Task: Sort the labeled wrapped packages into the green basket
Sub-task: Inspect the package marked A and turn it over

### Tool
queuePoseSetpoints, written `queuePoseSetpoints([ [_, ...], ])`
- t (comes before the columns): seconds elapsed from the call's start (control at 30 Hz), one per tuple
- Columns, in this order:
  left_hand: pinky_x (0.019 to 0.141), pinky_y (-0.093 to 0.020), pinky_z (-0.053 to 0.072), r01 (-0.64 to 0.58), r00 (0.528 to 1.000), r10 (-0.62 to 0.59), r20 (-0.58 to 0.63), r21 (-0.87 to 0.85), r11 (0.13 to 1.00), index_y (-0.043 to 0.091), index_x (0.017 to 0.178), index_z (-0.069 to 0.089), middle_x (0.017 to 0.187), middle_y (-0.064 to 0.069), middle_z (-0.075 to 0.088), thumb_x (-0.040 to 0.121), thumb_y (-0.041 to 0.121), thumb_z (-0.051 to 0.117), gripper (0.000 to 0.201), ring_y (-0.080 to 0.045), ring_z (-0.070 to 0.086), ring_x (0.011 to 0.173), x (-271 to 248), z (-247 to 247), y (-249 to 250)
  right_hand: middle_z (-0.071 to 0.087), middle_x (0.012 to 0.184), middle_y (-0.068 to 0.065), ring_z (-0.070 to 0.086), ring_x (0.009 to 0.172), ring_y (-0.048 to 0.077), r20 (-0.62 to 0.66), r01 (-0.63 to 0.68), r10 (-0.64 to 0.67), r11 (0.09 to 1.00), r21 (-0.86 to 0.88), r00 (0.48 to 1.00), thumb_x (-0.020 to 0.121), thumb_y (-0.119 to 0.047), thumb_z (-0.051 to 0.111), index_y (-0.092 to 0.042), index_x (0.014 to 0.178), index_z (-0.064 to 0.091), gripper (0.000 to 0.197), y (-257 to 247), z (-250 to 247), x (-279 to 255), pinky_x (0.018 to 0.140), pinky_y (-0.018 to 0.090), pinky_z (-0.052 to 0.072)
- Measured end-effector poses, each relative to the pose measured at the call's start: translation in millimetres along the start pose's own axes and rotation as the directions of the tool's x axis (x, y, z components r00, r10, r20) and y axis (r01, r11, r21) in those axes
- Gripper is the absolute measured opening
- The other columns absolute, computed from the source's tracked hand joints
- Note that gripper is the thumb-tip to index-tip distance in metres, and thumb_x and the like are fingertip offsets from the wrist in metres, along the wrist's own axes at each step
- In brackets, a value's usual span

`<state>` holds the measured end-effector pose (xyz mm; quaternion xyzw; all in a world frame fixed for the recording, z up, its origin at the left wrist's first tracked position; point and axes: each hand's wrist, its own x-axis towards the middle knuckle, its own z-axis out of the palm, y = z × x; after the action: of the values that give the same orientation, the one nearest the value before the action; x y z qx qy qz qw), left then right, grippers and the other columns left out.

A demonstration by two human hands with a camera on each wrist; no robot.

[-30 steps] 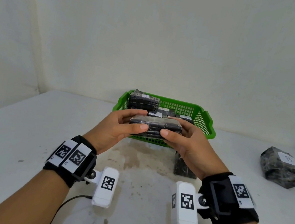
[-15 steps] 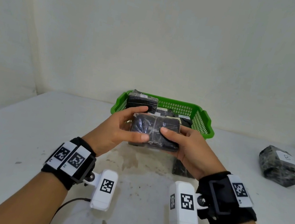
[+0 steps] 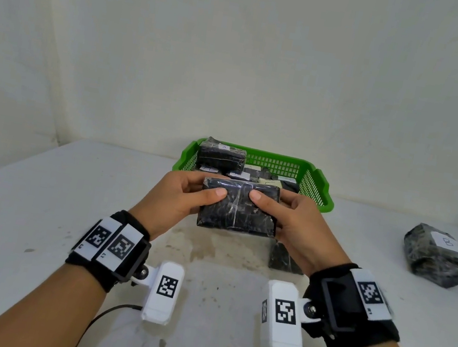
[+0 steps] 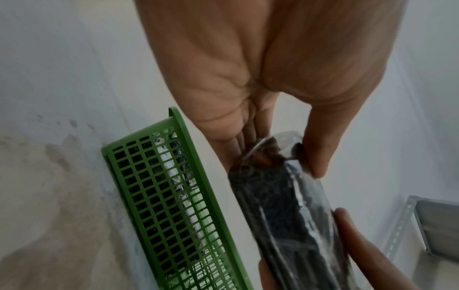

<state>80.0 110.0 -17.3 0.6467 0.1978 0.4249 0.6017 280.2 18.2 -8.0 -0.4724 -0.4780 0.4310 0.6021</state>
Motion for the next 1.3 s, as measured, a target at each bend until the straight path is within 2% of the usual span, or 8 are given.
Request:
queuePoseSetpoints([
  [0.23,0.085,-0.034,0.059,-0.012,1.000,0.011,-0.017,-0.062,0.998,0.001,0.118,0.067,0.116,-0.019,0.070,0.084,0.016,0.071,0.037,-0.028,0.067,0.104,2,-4,1,0.080,0.112,0.010,0.076,0.108,0.026,0.028,0.016,-0.014,0.997,-0.075,1.000,0.080,0.000,0.081,-0.008,0.118,0.073,0.039,2,-1,0,0.097,0.046,0.059],
  [0.4,0.083,-0.030,0.057,-0.029,1.000,0.030,0.007,-0.029,0.999,0.007,0.116,0.070,0.115,-0.015,0.072,0.079,0.021,0.073,0.039,-0.023,0.069,0.104,1,-4,0,0.080,0.112,0.008,0.077,0.108,0.024,0.033,0.004,-0.002,0.999,-0.053,0.999,0.074,-0.020,0.083,-0.009,0.120,0.073,0.049,-1,2,-2,0.099,0.049,0.059],
  [0.53,0.086,-0.030,0.056,-0.007,0.999,0.009,0.038,-0.036,0.999,0.006,0.119,0.068,0.118,-0.016,0.070,0.078,0.021,0.074,0.044,-0.023,0.068,0.106,1,-4,-1,0.080,0.110,0.009,0.077,0.107,0.023,-0.011,0.016,-0.017,0.997,-0.081,1.000,0.088,-0.020,0.079,-0.009,0.120,0.075,0.034,-1,1,-3,0.099,0.053,0.059],
  [0.77,0.083,-0.031,0.058,-0.020,1.000,0.020,0.001,-0.108,0.994,0.004,0.117,0.067,0.115,-0.016,0.071,0.085,0.011,0.070,0.034,-0.024,0.068,0.103,2,-1,2,0.078,0.117,0.010,0.075,0.112,0.026,-0.007,0.105,-0.106,0.992,-0.073,0.994,0.077,-0.012,0.084,-0.006,0.127,0.067,0.054,0,2,-2,0.101,0.048,0.058],
  [0.87,0.088,-0.037,0.057,-0.041,0.998,0.037,0.060,0.070,0.997,0.012,0.124,0.064,0.118,-0.009,0.071,0.083,0.008,0.073,0.042,-0.024,0.068,0.111,0,-8,6,0.078,0.117,0.009,0.074,0.112,0.023,-0.027,0.201,-0.205,0.972,-0.118,0.978,0.076,-0.005,0.084,-0.005,0.126,0.068,0.052,-2,-1,-1,0.097,0.039,0.060],
  [0.97,0.094,-0.032,0.053,-0.103,0.991,0.065,0.120,0.343,0.934,0.023,0.128,0.062,0.114,-0.001,0.073,0.079,0.002,0.077,0.055,-0.017,0.067,0.110,-1,-13,6,0.079,0.116,0.007,0.074,0.111,0.020,-0.042,0.243,-0.247,0.967,-0.080,0.968,0.072,-0.013,0.087,-0.008,0.123,0.070,0.053,-5,-1,-2,0.093,0.034,0.060],
  [1.1,0.088,-0.028,0.055,-0.115,0.993,0.103,0.058,0.299,0.947,0.022,0.113,0.067,0.103,0.003,0.074,0.076,-0.010,0.076,0.050,-0.013,0.069,0.102,-2,-7,3,0.076,0.123,0.007,0.068,0.121,0.025,0.003,0.162,-0.162,0.987,-0.008,0.987,0.089,-0.047,0.067,-0.015,0.121,0.075,0.045,-10,4,-5,0.110,0.041,0.050],
  [1.3,0.090,-0.029,0.055,-0.141,0.989,0.125,0.077,0.267,0.953,0.016,0.117,0.065,0.108,-0.003,0.073,0.076,-0.010,0.076,0.050,-0.016,0.068,0.106,0,-2,-1,0.075,0.127,0.006,0.068,0.122,0.030,0.144,-0.048,0.052,0.998,-0.028,0.988,0.085,-0.053,0.064,-0.037,0.107,0.081,0.032,-11,0,-9,0.115,0.048,0.046],
])
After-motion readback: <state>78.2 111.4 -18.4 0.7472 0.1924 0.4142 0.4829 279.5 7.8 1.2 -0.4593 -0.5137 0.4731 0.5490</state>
